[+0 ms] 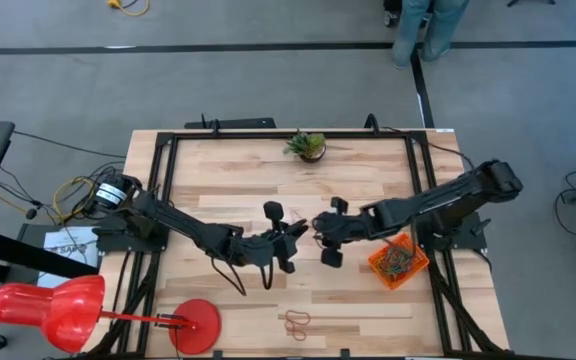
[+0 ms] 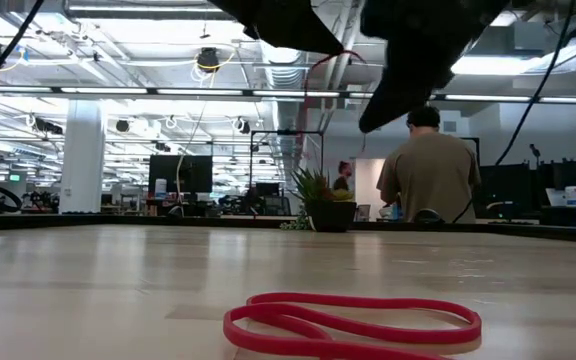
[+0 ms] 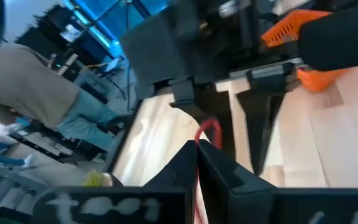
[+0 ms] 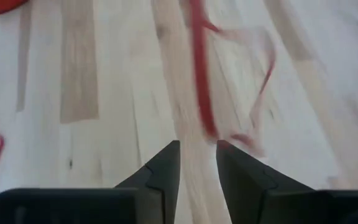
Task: Pick and place rubber bands into bin
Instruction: Put the red rubber band into the orange basket
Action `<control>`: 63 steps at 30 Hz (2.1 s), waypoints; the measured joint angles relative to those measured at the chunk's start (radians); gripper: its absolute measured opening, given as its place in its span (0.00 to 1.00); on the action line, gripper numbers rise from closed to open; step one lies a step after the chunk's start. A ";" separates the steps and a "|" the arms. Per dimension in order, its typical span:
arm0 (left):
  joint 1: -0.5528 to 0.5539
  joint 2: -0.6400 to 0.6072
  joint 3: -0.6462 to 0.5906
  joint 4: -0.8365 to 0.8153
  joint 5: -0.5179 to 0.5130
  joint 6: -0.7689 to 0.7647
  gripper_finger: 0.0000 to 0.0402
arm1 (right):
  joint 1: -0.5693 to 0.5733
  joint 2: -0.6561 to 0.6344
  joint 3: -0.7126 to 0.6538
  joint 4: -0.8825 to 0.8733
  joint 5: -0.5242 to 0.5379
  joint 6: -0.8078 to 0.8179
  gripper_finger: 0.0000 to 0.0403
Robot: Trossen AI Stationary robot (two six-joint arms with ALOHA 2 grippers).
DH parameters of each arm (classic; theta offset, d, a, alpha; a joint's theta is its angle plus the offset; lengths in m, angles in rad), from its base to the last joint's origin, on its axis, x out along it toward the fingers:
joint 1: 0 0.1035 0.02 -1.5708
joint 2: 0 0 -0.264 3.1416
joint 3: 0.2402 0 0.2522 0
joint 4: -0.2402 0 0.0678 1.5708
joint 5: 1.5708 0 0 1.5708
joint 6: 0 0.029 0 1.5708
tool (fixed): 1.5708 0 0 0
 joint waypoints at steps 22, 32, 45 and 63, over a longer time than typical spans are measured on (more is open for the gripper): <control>0.003 0.000 0.000 -0.052 0.011 -0.045 0.00 | 0.002 -0.082 0.002 0.037 -0.008 0.034 0.24; 0.004 0.000 -0.001 -0.045 0.058 -0.043 0.00 | 0.008 -0.081 0.002 0.107 -0.038 -0.007 0.14; 0.004 0.001 -0.001 -0.044 0.057 -0.028 0.00 | 0.006 -0.081 0.002 0.105 -0.048 -0.008 0.01; 0.039 0.002 -0.001 -0.068 0.121 -0.055 0.24 | 0.015 -0.081 0.002 -0.021 -0.027 0.216 0.00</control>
